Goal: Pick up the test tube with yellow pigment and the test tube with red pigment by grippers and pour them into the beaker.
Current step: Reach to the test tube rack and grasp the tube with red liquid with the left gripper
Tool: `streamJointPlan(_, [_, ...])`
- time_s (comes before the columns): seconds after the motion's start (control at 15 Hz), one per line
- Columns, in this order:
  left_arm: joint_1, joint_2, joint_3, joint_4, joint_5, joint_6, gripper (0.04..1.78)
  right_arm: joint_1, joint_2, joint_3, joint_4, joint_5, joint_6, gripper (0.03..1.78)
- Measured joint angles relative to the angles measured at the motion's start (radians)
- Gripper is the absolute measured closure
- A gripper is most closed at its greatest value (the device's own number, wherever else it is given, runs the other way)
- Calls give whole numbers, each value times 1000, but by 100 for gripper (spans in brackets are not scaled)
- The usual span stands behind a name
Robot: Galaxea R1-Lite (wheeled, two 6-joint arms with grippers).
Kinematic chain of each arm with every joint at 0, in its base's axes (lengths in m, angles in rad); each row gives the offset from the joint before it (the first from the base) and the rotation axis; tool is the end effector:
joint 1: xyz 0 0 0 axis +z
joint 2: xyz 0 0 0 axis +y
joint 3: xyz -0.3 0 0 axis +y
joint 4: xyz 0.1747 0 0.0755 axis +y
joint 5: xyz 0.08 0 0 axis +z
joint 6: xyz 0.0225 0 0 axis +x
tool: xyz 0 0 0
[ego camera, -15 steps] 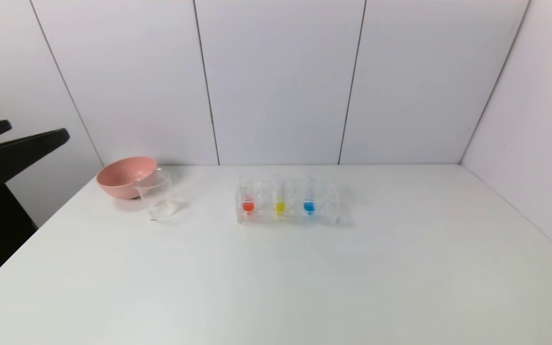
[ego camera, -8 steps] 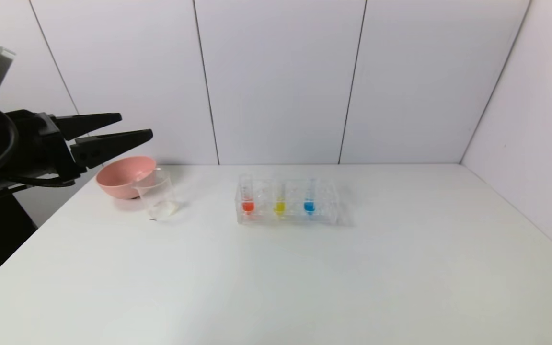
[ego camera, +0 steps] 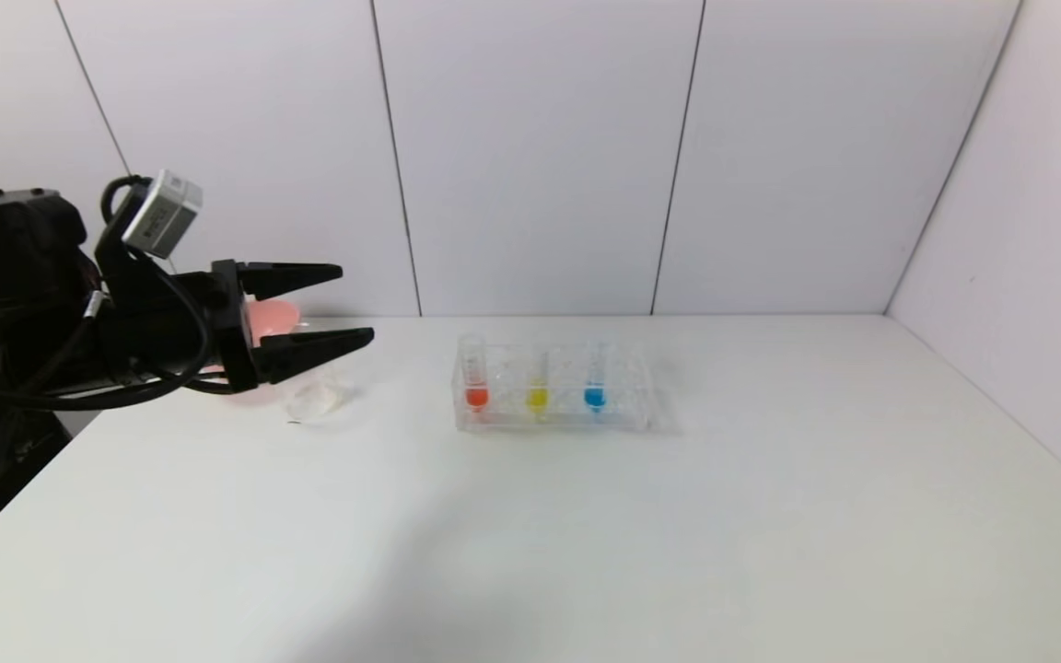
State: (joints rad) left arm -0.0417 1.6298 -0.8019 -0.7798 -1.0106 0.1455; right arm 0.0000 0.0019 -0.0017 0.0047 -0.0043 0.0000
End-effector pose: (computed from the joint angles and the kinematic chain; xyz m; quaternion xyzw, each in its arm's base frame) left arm 0.2823 -0.0309 0.2175 0.0517 -0.0153 -0.5023 0.8630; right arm -0.0228 -0.0001 0.0755 0.0000 0.0024 -0.0021 1.0000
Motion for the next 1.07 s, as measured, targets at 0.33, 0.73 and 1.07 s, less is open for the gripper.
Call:
streamJointPlan(0.33, [-50, 154, -34, -116, -85, 6, 6, 0, 0, 0, 0, 0, 0, 170])
streamJointPlan(0.73, [-90, 353, -146, -222, -150, -2, 6, 0, 0, 0, 0, 0, 0, 170])
streamJointPlan(1.07, [-113, 464, -239, -223, -177, -5, 6, 0, 0, 0, 0, 0, 0, 170])
